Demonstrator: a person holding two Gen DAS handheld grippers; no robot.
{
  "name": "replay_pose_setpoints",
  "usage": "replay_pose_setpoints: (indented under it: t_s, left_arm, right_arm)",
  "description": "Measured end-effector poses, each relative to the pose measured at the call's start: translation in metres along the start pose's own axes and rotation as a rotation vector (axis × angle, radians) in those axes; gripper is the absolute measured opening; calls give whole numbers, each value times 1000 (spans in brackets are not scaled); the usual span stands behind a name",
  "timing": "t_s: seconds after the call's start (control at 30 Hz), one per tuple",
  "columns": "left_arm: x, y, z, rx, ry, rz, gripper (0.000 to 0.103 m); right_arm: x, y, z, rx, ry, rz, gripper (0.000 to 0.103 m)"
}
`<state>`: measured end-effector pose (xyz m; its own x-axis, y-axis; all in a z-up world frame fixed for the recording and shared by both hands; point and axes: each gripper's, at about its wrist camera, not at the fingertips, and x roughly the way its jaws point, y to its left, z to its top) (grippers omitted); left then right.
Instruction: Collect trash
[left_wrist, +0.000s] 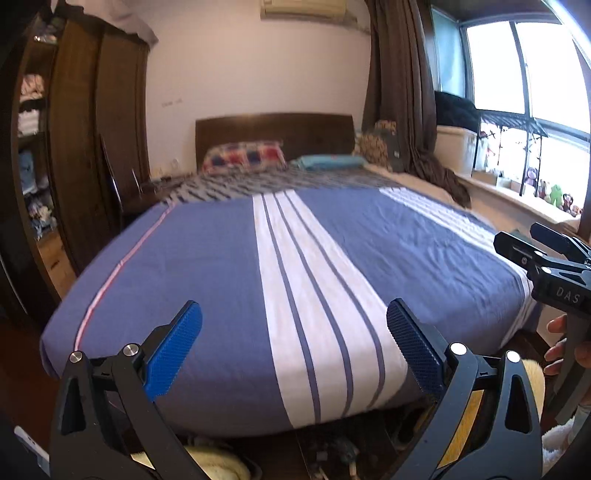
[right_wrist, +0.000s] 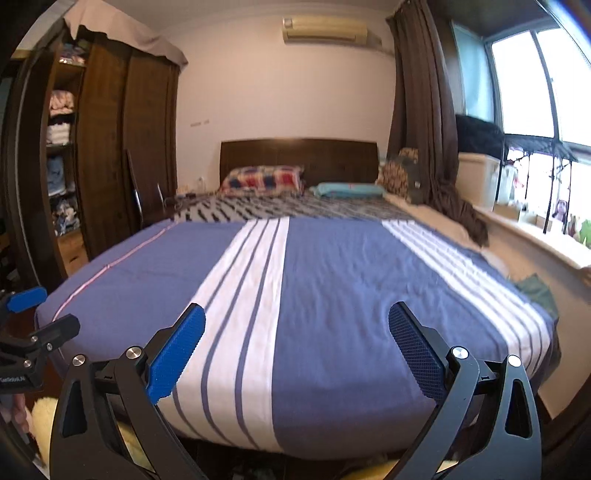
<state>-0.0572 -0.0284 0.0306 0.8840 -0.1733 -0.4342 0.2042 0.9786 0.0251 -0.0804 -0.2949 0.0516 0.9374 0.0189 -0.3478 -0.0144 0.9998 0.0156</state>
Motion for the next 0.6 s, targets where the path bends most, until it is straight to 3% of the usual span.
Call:
replay_pose_setpoints:
  t_s: [0.23,0.6]
  left_arm:
    - [-17,-4,14,-1,-49,1,95]
    - [-24,-3,9,8,-48,10,95]
  right_arm:
    - [-22,6,16,-15,-67,-30,100]
    - [-27,16,12,-14,-58,-37,100]
